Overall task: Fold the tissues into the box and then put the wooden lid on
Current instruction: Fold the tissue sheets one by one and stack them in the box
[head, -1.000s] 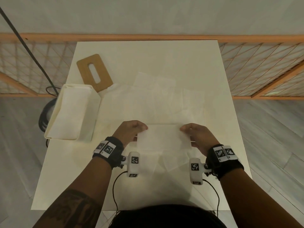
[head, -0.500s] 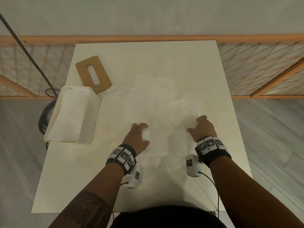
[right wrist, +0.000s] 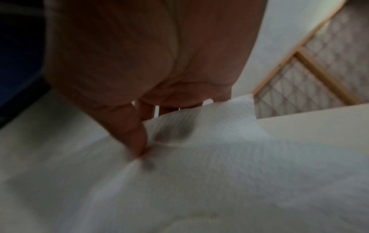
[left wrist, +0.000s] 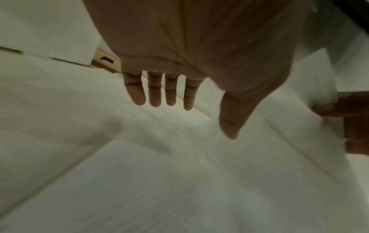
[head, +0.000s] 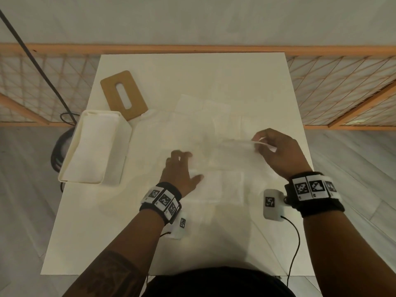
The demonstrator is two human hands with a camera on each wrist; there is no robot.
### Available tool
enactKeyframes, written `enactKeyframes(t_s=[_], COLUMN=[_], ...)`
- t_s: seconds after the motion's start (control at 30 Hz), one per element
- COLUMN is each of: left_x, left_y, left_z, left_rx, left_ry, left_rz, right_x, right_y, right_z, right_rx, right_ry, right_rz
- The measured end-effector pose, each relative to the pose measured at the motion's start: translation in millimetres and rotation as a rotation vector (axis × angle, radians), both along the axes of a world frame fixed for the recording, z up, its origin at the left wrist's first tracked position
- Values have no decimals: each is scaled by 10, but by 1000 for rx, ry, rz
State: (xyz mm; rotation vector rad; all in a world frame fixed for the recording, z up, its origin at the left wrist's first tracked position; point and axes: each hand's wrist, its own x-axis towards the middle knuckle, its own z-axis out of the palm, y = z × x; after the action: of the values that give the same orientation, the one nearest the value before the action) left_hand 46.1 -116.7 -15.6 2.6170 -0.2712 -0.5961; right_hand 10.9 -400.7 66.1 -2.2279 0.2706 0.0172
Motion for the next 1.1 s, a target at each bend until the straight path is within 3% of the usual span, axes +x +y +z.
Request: enactKeyframes(t_s=[0.1, 0.2, 0.3, 0.37, 0.47, 0.53, 0.67, 0.87, 1.0, 1.1], left_x=[137, 279, 403, 437, 441, 426, 418, 460, 447, 402], left_y=[-201, -394, -390, -270, -61, 65, 277, 402, 426, 424], left_z=[297, 565, 626, 598, 507, 463, 393, 363, 322, 338], left_rx=[-334, -512, -486, -579, -738, -764, -743, -509, -538, -715], left_ry=[-119, -22, 15, 92, 213, 274, 394, 235, 275, 360], left_rz=[-30, -103, -15, 147, 292, 309, 253, 96, 157, 290], right_x=[109, 237, 339, 358, 273, 211, 155, 90, -1, -68], right_y=[56, 148, 156, 122, 130, 189, 297, 300, 334, 324], right_z=[227, 317, 190, 21, -291, -425, -546, -576, -574, -614], right_rx=[28, 87, 123, 219, 619, 790, 795, 770, 798, 843], right_ry=[13, 20, -17, 158, 488, 526, 452, 433, 369, 345], right_rz=[255, 311, 28, -151, -166, -126, -148, -143, -160, -208])
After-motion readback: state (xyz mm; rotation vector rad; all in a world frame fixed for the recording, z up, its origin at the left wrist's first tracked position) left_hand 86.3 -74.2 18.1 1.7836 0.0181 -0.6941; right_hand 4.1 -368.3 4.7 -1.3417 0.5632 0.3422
